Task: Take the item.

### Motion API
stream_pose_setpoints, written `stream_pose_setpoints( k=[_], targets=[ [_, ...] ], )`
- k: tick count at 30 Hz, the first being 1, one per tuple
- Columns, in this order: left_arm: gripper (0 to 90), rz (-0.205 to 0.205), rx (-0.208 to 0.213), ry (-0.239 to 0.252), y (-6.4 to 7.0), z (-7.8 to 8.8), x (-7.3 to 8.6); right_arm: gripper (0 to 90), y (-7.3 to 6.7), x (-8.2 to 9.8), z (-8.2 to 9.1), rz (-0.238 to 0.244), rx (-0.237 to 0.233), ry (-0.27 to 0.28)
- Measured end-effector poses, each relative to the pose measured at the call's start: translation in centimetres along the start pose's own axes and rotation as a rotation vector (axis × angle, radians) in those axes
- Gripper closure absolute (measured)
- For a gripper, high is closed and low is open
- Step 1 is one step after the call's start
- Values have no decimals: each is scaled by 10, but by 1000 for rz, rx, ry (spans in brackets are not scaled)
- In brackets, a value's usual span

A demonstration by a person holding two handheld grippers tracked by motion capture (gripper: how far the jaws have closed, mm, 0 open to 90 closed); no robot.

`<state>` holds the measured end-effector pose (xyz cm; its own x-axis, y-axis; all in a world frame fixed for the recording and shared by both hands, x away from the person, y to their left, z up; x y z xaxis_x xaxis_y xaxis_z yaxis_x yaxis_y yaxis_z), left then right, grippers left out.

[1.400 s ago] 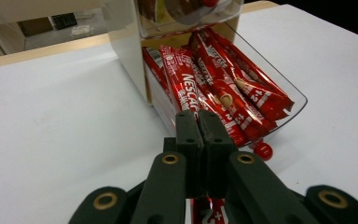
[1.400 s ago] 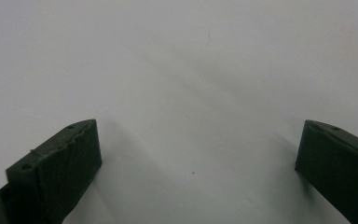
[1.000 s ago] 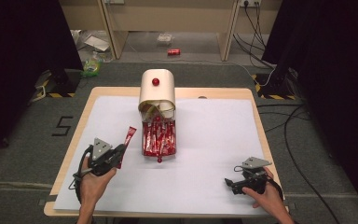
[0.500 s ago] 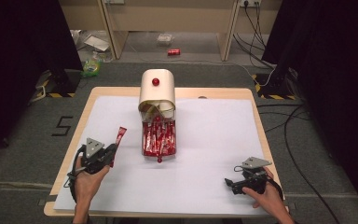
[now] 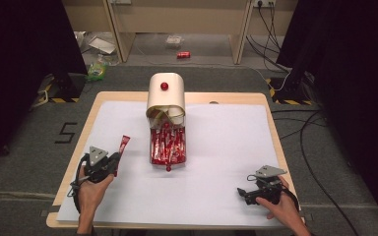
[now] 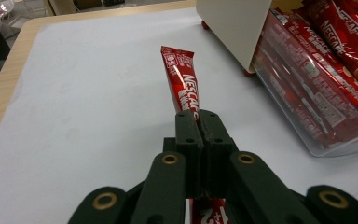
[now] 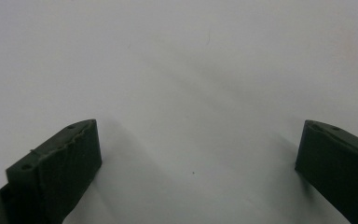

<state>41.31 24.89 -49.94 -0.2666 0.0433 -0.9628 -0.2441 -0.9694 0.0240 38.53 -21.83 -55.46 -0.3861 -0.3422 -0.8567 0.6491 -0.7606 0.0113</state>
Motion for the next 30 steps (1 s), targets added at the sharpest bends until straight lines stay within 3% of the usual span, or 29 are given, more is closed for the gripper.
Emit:
stream_pose_setpoints(
  k=[30],
  targets=[
    [865, 11, -41, -52, -16, -13, 27, 5, 0, 0, 0, -1, -1, 0]
  ],
)
Point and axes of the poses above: each handheld gripper's, and its own axes: z roughly backward along the jaws, x roughly out of its underside, y roughly to its right, the point moved 8 cm from there along -z, roughly forward along the jaws, and after that the axes turned 15 degrees about y, right-handed, at the moved point
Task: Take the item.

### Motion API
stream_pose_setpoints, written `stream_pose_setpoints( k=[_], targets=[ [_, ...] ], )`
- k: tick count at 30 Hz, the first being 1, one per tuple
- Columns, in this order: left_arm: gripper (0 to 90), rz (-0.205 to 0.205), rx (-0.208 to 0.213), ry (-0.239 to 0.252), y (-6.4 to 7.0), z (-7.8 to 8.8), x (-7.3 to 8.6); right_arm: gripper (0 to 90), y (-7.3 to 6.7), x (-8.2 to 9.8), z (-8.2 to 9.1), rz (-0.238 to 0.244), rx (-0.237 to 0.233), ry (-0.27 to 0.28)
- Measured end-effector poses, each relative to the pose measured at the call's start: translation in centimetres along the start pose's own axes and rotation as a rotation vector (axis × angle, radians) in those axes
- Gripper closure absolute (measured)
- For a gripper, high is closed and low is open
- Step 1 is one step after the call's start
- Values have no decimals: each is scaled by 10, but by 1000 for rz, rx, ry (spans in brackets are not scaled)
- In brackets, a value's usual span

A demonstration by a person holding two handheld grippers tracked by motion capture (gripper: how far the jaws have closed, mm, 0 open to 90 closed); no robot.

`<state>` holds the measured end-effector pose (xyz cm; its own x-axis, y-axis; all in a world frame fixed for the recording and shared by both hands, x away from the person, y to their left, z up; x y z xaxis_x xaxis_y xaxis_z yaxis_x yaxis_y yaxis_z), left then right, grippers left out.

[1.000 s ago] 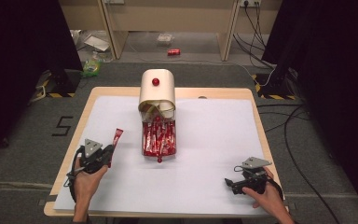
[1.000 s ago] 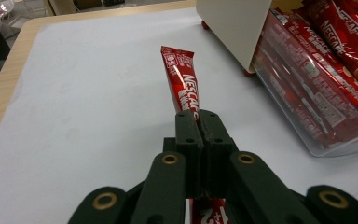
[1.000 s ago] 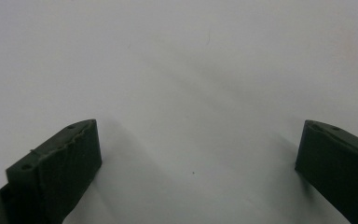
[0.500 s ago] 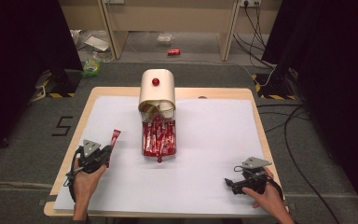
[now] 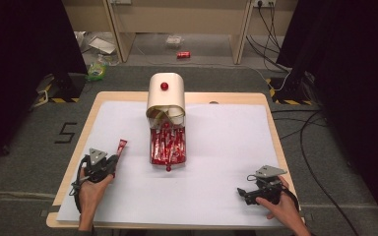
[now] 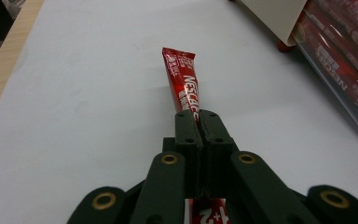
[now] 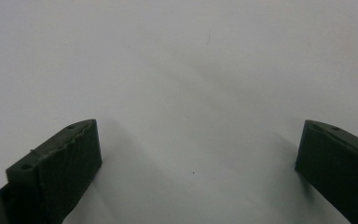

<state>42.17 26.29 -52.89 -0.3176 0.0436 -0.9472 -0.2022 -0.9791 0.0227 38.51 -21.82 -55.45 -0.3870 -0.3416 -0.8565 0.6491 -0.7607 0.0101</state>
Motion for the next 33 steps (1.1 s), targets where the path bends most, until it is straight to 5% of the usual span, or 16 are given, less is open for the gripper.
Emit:
stream_pose_setpoints(
  k=[26, 33],
  targets=[
    [852, -1, -19, -41, -3, -6, 12, 6, 0, 0, 0, 0, 0, 0],
    [742, 21, -17, -39, -1, -6, 11, 6, 0, 0, 0, 0, 0, 1]
  ],
)
Point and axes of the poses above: each handheld gripper's, and its own axes: z roughly backward along the jaws, x roughly out of its underside, y roughly to its right, the point moved 8 cm from there along -z, roughly forward along the jaws, and after that the axes turned 15 degrees about y, right-handed, at the moved point
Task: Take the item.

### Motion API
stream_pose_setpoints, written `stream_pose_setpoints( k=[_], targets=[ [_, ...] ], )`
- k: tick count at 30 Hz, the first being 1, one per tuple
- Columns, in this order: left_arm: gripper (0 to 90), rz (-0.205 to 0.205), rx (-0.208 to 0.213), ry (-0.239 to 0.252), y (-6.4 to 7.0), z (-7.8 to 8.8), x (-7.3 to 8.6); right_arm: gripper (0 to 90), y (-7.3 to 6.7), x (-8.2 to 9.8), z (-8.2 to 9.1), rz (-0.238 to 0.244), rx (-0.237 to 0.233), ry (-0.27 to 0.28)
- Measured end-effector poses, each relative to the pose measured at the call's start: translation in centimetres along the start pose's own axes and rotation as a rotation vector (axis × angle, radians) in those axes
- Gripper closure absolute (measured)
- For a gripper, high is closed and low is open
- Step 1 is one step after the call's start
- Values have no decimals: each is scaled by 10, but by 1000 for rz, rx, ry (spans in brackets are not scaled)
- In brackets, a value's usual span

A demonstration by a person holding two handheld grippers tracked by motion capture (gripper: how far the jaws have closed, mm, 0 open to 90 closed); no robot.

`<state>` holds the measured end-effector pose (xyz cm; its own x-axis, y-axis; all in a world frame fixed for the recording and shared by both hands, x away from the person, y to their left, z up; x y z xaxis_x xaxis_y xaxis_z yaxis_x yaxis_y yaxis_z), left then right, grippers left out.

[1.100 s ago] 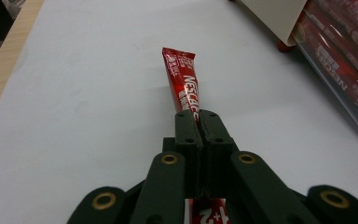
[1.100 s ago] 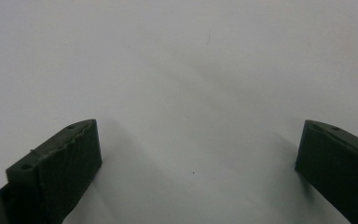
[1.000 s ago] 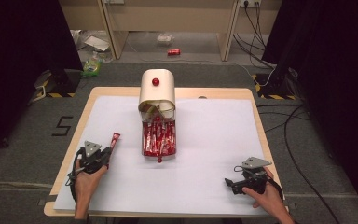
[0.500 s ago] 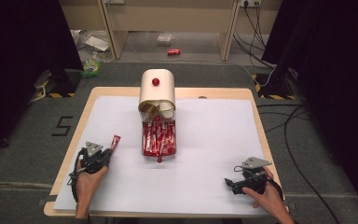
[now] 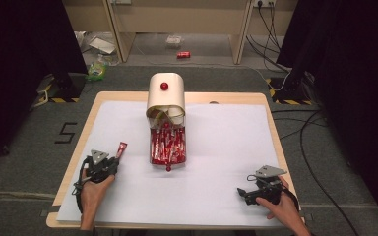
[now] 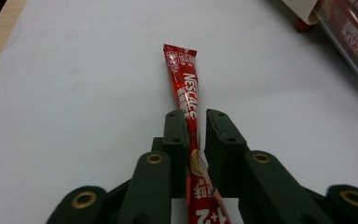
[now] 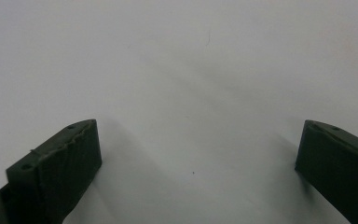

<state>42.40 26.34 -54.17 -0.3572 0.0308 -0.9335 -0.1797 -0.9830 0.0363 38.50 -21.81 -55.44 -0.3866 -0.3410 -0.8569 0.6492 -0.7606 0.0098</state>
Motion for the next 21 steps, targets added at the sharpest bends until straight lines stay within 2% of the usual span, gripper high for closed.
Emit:
stream_pose_setpoints(
  k=[5, 9, 16, 21],
  targets=[
    [584, 11, -11, 39, 3, 3, -10, 6, 0, 0, 0, -1, 0, 0],
    [483, 11, 2, 68, 6, 4, -16, 5, 0, 0, 0, 0, 0, -1],
    [395, 35, 7, 80, 7, 4, -18, 6, 0, 0, 0, 0, 0, 0],
    [342, 30, 29, 85, 14, 4, -22, 5, 0, 0, 0, 0, 0, -1]
  ],
)
Point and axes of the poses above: each handheld gripper's, and its own axes: z roughly backward along the jaws, x roughly out of its underside, y roughly to its right, the point moved 8 cm from there along -z, roughly forward along the jaws, and after that the axes turned 15 degrees about y, right-handed, at the moved point
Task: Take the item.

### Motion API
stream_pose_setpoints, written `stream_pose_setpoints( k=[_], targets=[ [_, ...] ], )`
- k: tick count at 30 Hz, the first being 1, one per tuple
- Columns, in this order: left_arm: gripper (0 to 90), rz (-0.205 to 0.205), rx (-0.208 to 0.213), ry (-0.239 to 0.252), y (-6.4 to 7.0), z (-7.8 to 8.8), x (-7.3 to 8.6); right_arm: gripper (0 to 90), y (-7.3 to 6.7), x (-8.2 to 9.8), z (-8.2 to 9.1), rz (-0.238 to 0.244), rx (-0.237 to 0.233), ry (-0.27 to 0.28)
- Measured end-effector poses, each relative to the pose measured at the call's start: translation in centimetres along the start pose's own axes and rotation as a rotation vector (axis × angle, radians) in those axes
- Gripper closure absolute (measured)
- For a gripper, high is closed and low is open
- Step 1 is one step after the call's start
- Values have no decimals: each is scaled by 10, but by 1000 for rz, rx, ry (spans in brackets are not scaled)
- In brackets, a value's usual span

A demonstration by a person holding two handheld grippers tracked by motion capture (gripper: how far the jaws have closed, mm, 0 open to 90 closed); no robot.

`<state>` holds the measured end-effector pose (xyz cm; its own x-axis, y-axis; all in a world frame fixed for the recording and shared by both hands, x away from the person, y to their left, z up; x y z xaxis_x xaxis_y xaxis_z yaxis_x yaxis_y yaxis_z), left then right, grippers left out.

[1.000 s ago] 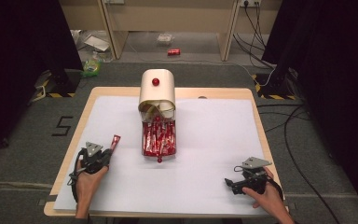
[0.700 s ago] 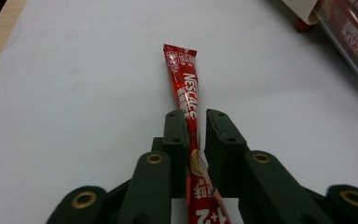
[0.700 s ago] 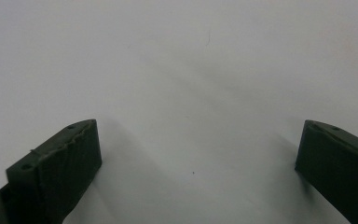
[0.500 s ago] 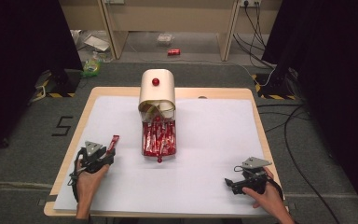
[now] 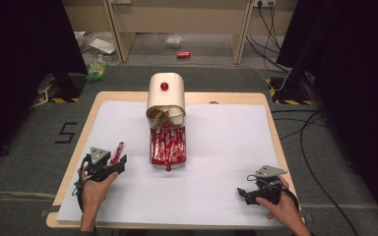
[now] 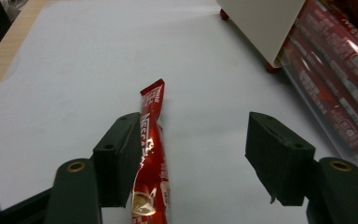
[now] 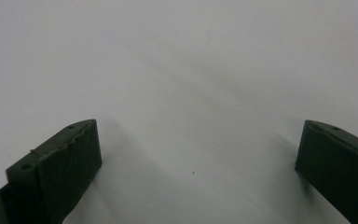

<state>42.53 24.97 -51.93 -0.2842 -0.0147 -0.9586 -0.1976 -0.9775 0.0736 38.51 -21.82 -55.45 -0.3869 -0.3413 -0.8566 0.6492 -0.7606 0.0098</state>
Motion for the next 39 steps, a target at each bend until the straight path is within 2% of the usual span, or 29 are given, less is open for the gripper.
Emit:
stream_pose_setpoints(
  k=[5, 8, 11, 13, 18, 20, 22, 23, 24, 26, 27, 29, 30, 31, 32, 39],
  targets=[
    [306, -11, 33, 7, 9, -1, -1, 6, 0, 0, 0, 0, 0, 0],
    [267, 0, 53, 11, 14, -2, -2, 7, 0, 0, 0, 2, 2, 2],
    [238, -22, 60, 12, 18, -4, -1, 5, 0, 0, 0, -1, 0, 0],
    [217, -20, 62, -1, 21, -5, 1, 7, 0, 0, 0, 1, 1, 2],
    [208, -92, 63, -6, 20, -7, 3, 6, 0, 0, 0, -1, 0, 0],
    [208, -86, 67, -10, 23, -7, 4, 6, 0, 0, 0, 0, 0, 0],
    [204, -111, 66, -13, 23, -7, 5, 6, 0, 0, 0, 0, 0, 0],
    [201, -76, 75, -27, 29, -7, 7, 6, 0, 0, 0, -1, 0, 0],
    [200, -63, 80, -34, 32, -6, 9, 5, 0, 0, 0, 0, 0, 0],
    [200, -63, 89, -38, 36, -5, 9, 5, 0, 0, 0, 2, 0, -1],
    [200, -375, 125, -23, 15, -8, -3, 5, 0, 0, 0, 2, 0, 0],
    [200, -450, 192, -24, 17, -9, -6, 5, 0, 0, 0, 2, 0, 0],
    [200, -449, 193, -24, 18, -8, -6, 5, 0, 0, 0, 1, 0, 0],
    [200, -421, 184, -24, 20, -7, -5, 5, 0, 0, 0, 1, 0, 0],
    [200, -71, 95, -34, 44, 0, 8, 5, 0, 0, 0, 1, 0, 0],
    [200, -73, 93, -23, 46, 6, 7, 5, 1, 0, 0, 1, -2, 1]
  ],
)
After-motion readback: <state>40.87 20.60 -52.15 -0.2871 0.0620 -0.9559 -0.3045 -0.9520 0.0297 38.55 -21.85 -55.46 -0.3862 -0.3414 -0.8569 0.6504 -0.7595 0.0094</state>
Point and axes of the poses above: each handheld gripper's, and its own axes: z roughly backward along the jaws, x roughly out of its underside, y roughly to its right, the point moved 8 cm from there along -z, roughly forward along the jaws, and after that the axes turned 15 degrees about y, right-handed, at the moved point
